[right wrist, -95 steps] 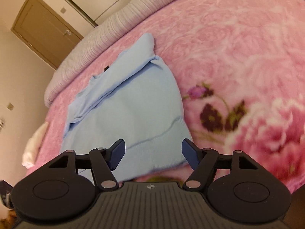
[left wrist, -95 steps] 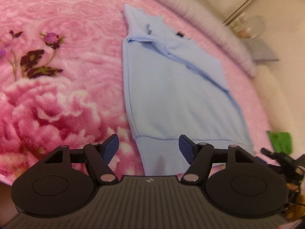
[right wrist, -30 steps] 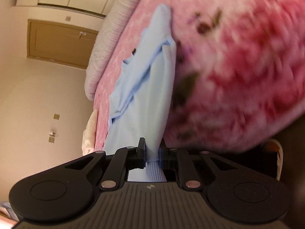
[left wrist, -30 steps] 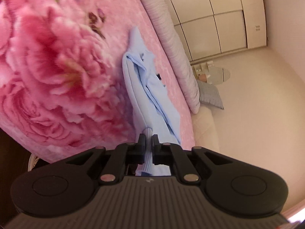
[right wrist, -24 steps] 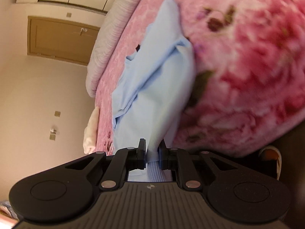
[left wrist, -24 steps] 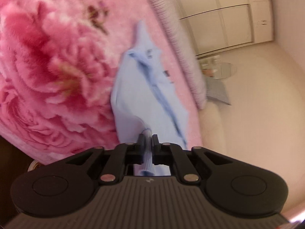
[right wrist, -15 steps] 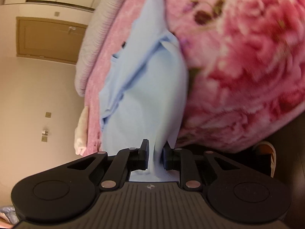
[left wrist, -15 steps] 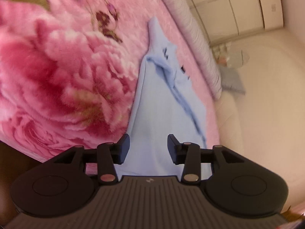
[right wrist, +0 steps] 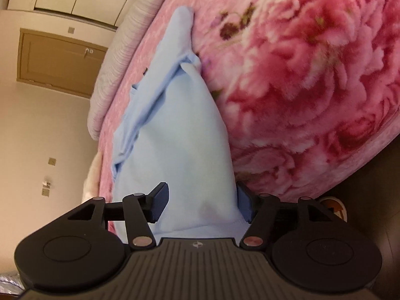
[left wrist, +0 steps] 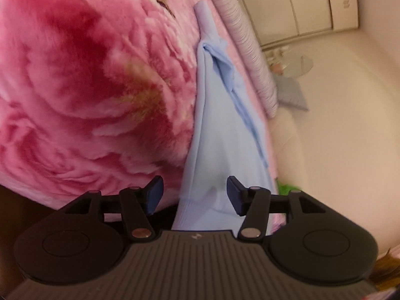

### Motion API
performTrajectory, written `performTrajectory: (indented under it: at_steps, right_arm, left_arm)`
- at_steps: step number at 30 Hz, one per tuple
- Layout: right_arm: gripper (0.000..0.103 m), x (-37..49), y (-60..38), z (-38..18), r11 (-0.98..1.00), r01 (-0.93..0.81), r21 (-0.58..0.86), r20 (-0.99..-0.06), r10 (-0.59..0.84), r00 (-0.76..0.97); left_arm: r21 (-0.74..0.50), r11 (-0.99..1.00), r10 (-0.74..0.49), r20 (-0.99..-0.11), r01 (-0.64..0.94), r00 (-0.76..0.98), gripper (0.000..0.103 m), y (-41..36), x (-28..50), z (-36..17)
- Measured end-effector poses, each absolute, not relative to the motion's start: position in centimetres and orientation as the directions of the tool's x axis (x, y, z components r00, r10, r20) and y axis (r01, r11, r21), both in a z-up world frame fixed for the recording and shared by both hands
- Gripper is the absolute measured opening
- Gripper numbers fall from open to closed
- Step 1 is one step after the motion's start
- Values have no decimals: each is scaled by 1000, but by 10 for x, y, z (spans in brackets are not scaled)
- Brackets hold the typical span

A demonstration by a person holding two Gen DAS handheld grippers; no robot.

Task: Fold clothes
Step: 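Grasp the hem with the left gripper while the right gripper grasps the hem beside it, then lift the hem with both grippers and fold it up toward the collar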

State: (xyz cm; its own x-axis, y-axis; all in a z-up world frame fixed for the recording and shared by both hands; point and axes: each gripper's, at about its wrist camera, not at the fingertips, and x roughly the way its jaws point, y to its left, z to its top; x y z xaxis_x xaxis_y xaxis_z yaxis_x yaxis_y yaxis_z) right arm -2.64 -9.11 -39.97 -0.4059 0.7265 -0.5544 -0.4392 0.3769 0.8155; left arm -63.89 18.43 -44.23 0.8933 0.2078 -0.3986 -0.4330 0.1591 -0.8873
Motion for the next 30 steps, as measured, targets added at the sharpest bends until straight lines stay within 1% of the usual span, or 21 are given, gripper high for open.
performTrajectory:
  at_steps: [1,3,6,10,12,13,14,15,16,17,18,21,25,28,30]
  right_arm:
    - [63,-26,-93,-405,383,-427,819,-552,728,-406]
    - [63,-27,-96,-414,380,-402,833,-535,737,-412]
    - [63,-29,-100,-427,373,-372,850,-513,750,-418]
    - [63,-30,-100,-440,393,-403,826,-545,738,-398]
    - [63,-25,-101,-451,388,-369,844,-520,761,-388]
    - [63,-24,-100,-455,370,-345,862,-491,777,-394]
    - [59,-24,-100,-458,345,-318,883,-456,793,-405]
    - [50,-23,-99,-461,320,-290,902,-420,808,-414]
    - [22,-24,-100,-460,296,-283,912,-396,816,-422]
    - [15,-25,-101,-457,274,-287,918,-379,820,-428]
    - [14,-26,-102,-453,252,-291,923,-362,825,-434]
    - [12,-26,-108,-436,182,-290,940,-301,842,-448]
    - [11,-22,-96,-380,47,-362,931,-230,846,-482]
    - [11,-12,-65,-339,-58,-401,914,-167,847,-504]
    - [11,4,-33,-323,-80,-394,916,-133,865,-484]
  left_arm:
    - [-897,155,212,-380,-414,901,48,185,-638,-443]
    - [-914,147,219,-342,-378,914,42,186,-635,-446]
    - [-902,173,216,-358,-397,908,37,185,-631,-442]
    - [-899,163,233,-366,-407,901,37,184,-636,-441]
    - [-897,152,241,-373,-414,896,37,182,-638,-444]
    - [-898,146,240,-374,-414,896,37,182,-637,-445]
    - [-900,139,239,-375,-414,896,36,181,-637,-446]
    - [-903,142,233,-368,-406,900,29,177,-642,-448]
    - [-905,144,229,-362,-399,904,24,173,-646,-449]
    - [-906,153,231,-355,-394,906,11,171,-646,-446]
    - [-912,158,235,-337,-378,912,9,170,-649,-443]
    - [-926,187,253,-277,-328,927,9,167,-655,-427]
    - [-930,258,254,-196,-262,947,8,175,-652,-395]
    - [-930,301,258,-132,-210,957,8,206,-638,-370]
    - [-935,298,285,-104,-191,953,8,238,-627,-358]
